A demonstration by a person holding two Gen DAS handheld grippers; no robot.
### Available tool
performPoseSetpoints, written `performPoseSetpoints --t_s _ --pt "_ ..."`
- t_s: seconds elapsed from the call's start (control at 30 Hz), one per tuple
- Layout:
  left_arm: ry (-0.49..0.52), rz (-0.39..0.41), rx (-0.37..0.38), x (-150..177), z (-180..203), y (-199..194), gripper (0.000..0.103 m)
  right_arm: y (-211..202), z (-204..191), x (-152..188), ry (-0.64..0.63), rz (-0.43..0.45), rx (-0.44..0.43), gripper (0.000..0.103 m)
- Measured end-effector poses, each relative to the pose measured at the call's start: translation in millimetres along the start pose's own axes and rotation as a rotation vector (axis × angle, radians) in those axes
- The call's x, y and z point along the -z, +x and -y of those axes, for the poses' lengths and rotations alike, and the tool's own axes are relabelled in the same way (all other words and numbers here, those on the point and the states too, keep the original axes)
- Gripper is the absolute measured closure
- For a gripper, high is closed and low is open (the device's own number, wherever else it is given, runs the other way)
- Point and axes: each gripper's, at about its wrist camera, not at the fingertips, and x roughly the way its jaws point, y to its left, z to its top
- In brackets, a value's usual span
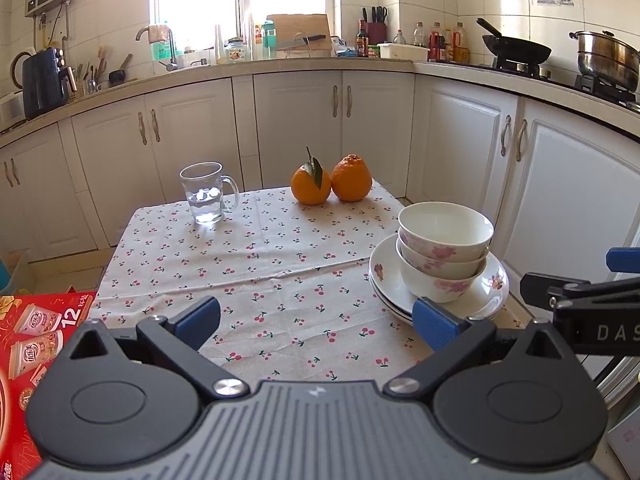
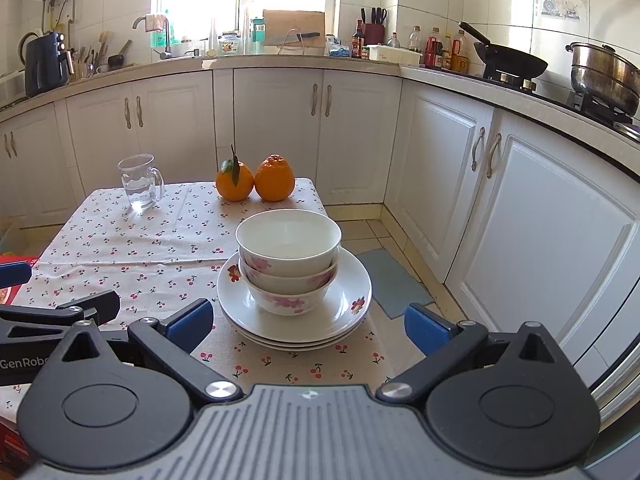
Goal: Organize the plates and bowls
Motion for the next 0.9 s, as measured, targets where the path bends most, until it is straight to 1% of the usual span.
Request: performPoseSetpoints --t_s 0.9 --pt "-0.008 -0.009 -0.007 -0.6 -1.0 -0.9 0.002 -0.8 -1.9 0.0 -0.009 0.010 0.007 0.000"
